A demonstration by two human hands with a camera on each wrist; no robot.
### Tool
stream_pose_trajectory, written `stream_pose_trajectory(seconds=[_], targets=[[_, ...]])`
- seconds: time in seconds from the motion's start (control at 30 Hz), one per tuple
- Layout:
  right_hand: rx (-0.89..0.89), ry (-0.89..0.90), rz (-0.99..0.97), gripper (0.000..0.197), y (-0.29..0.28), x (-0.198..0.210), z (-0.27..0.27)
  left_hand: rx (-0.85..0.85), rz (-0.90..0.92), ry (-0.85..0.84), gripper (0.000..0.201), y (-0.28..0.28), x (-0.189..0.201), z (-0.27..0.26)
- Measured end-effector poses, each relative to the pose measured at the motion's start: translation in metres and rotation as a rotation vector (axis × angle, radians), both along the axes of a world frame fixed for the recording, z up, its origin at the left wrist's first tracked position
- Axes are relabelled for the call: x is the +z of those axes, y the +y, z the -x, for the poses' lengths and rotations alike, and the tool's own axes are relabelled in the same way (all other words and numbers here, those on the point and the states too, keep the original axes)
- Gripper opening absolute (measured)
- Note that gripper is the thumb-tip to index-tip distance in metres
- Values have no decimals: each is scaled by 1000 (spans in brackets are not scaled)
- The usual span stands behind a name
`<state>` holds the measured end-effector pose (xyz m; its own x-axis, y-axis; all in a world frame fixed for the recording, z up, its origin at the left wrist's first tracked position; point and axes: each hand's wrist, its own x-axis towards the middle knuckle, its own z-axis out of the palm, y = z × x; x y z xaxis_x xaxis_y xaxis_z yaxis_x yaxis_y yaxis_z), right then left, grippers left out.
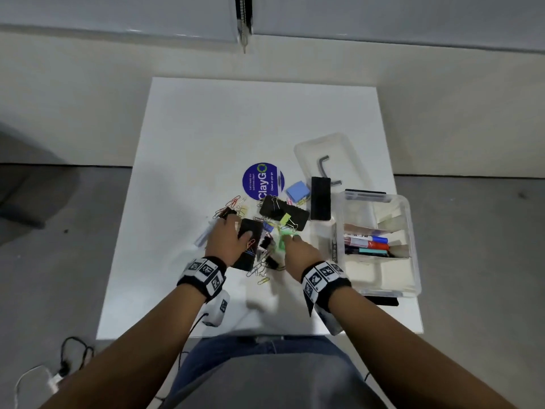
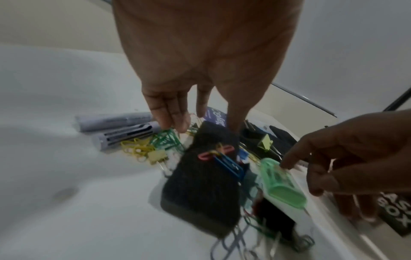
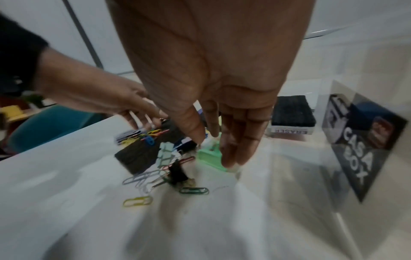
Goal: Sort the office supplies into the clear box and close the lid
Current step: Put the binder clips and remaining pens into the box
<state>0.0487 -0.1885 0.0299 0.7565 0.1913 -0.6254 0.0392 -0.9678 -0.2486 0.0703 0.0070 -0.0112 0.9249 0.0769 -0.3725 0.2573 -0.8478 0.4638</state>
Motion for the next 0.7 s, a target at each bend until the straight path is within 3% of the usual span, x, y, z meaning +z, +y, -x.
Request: stream_pose_trajectory(seconds=[0.07,0.17,0.3,0.43,0.53,0.7], targets=[[75,12,-96,51,10,-8,8,26,-90,-75,38,15,2,-9],[205,41,-100,57,19,-25,17,54,-245,25,40,36,0,-17],[111,13,-24,60,22,-32,13,0,-275,157,49,40,-12,-16],[55,34,39,67,18,-28,5,9,-196,194,45,38,-17,-18],[-16,2,-19,51,7,-13,-4,35,-146,204,40,39,-15,-19],[-236,-352,-308,22,-40,37,-13,70,-152,59,28,36,-4,-19]])
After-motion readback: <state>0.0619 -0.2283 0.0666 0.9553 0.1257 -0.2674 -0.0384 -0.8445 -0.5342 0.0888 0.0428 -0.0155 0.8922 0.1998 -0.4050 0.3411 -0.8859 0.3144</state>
